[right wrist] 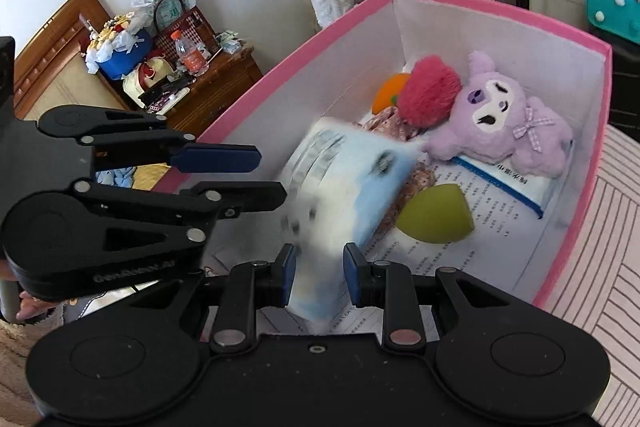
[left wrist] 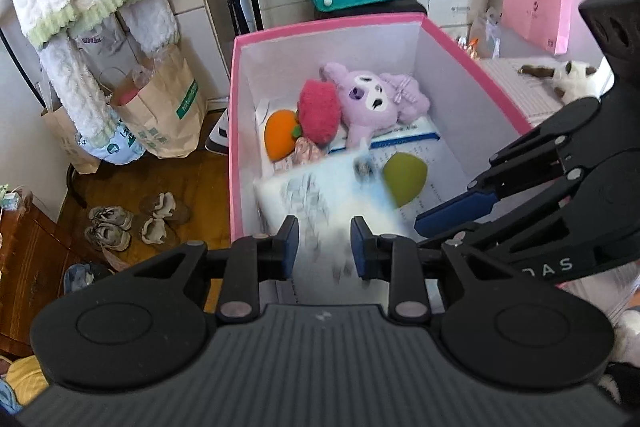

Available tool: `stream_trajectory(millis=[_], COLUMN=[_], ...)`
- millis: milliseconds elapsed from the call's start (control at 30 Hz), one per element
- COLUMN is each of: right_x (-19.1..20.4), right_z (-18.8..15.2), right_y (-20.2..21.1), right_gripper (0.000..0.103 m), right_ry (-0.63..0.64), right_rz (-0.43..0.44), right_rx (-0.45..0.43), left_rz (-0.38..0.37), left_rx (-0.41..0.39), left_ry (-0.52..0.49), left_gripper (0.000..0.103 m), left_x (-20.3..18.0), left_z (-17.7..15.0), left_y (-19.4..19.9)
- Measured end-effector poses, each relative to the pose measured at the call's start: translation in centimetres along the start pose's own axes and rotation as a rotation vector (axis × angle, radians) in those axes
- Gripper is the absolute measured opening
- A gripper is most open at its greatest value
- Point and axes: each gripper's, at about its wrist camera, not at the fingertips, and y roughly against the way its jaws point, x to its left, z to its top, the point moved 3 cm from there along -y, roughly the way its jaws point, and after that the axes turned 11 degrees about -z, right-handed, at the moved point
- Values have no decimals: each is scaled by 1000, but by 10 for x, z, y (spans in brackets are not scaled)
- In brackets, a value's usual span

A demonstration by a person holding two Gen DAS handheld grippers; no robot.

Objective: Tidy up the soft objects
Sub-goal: 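Lower the wipes pack into the pink box and open the left tool, then move the left tool away from the box toward the white plush cat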

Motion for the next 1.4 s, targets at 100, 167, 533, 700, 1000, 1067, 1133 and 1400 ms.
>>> stream_trajectory(millis=[100,167,533,700,1000,1067,1133,1400], right_x=[-2,-3,5,11,28,32,33,28], right_z=[-3,-3,-15,-24,-50,-58,-66,-102], right_y=[13,23,83,114,166,178,189,222], right_gripper=[32,33,37,39,42,44,46,48], right_ry=[11,25,103,132,211,222,232,241], right_rz=[-3,-12,-51,-66,-106,-114,-120,-138], right_rx=[-25,-48,-155,-210,-290,-308,-324,-338], left_rz=[-6,-3,-69,-63,-121,-143,-138,-114], left_rx=[-21,-33,-8,-24,-66,-65,-75,-101], left_ry=[8,15,42,30,7,6,-14,-82], left_gripper=[29,29,29,31,39,40,41,50], left_x=[-2,-4,-27,-42,-73,-81,-91,-128], left_z=[2,4,3,1,-7,-11,-15,-29], left_y=[10,17,46,70,110,116,122,147])
